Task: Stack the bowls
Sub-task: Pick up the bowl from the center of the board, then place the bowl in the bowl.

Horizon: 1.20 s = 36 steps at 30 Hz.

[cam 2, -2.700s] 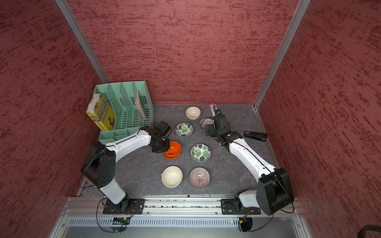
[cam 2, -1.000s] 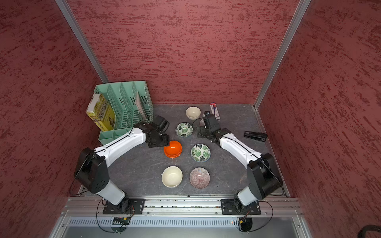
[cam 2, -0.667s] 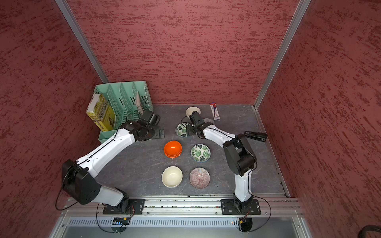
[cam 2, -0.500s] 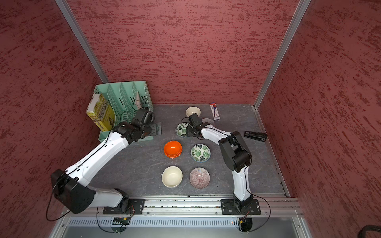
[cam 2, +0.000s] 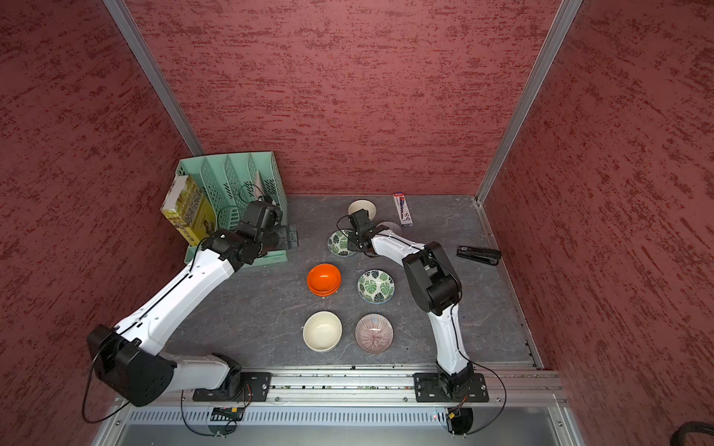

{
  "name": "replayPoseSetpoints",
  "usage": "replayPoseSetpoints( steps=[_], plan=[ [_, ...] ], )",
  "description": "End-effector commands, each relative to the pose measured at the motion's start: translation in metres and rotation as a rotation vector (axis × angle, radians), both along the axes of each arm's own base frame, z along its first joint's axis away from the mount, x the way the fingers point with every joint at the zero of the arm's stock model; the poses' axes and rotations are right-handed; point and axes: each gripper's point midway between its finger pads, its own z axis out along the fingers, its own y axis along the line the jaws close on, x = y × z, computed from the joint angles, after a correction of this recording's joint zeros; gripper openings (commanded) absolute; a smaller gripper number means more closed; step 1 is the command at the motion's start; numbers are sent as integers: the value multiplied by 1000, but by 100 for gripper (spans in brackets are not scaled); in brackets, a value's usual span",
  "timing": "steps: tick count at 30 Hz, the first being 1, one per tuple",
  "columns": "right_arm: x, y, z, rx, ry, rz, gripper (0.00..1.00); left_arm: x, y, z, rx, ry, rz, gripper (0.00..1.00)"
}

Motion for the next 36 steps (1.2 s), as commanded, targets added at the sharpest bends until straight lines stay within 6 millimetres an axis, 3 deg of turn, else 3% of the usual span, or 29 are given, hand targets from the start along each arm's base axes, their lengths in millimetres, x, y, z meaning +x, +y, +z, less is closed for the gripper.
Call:
replayPoseSetpoints(
  steps=[1, 5, 9, 15, 20, 25, 31, 36],
  plan=[
    [7, -3, 5, -6, -14, -20, 19, -4, 1, 1, -8, -3, -9, 100],
    [11, -4, 9, 4, -20, -15, 0, -5, 2, 0, -12, 3, -7, 100],
    [12, -3, 23, 58, -36, -24, 0, -4, 3, -3, -20, 11, -1, 100],
    [1, -14, 93, 147, -130, -22, 0, -1, 3, -5, -19, 16, 1, 100],
    [-38, -55, 139, 167, -142, -28, 0, 4, -3, -6, 1, 49, -33, 100],
    [-95, -94, 138, 162, -71, -40, 0, 9, -9, -7, 1, 66, -55, 100],
    [-159, -106, 125, 190, 18, 0, 0, 14, -12, -5, -4, 68, -57, 100],
    [-189, -106, 112, 203, 78, 43, 0, 18, -14, -6, -15, 76, -54, 100]
  ],
)
